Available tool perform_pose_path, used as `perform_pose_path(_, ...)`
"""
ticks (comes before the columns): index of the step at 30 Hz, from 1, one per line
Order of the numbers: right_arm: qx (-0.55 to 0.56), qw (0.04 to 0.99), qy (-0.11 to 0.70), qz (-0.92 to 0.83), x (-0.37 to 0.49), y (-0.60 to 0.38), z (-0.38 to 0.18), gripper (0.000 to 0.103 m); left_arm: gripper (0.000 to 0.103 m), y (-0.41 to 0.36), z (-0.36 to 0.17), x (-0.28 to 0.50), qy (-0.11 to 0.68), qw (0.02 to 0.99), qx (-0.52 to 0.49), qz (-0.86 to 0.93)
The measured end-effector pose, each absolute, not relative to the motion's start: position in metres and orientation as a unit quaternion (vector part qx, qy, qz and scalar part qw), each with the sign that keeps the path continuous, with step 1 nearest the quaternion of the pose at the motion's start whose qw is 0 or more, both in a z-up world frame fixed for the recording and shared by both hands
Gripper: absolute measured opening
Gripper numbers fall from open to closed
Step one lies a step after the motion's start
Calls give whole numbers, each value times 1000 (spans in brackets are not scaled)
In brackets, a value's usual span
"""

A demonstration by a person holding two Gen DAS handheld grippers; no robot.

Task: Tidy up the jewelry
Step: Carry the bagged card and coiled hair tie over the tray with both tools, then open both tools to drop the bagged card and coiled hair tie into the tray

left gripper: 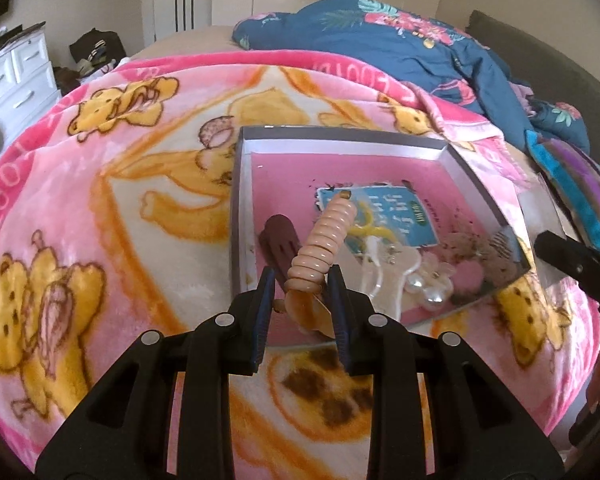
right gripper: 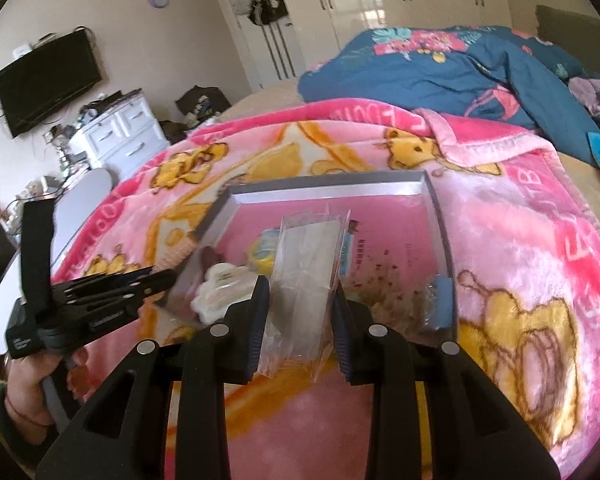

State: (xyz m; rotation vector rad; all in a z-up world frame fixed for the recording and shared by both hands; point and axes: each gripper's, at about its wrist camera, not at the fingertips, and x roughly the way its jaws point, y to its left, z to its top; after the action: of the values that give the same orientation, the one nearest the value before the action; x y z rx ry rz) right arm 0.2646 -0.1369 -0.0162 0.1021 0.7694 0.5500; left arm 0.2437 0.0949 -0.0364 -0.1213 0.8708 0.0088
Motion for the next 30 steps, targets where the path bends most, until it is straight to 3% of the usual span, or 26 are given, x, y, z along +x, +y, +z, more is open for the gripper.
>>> perform_pose_path(12,68,887,402,218,301,-148,-59,33,20,96,-56,263,444,894,-53,18)
perform_pose_path(13,71,887,401,216,302,-150,-60,39,20,96,-56,263,444,894,-53,17)
perform_pose_path(14,74,887,401,214,302,-151,-60,53,20,96,-57,263,445,894,-53,17)
perform_pose_path(16,77,891,397,208,298,-154,-59,64,20,95,-57,263,446,893,-53,16)
perform_pose_path(21,69,898,382,207,282,-160,-50,66,22,93,-58,264,446,894,-49,14)
perform_pose_path(25,61,901,376,207,269,-164,-45,69,42,90,-55,263,439,897,-47,10)
perform_pose_path(30,54,906,368,203,258,-170,-38,77,54,86,-48,258,432,901,-44,6)
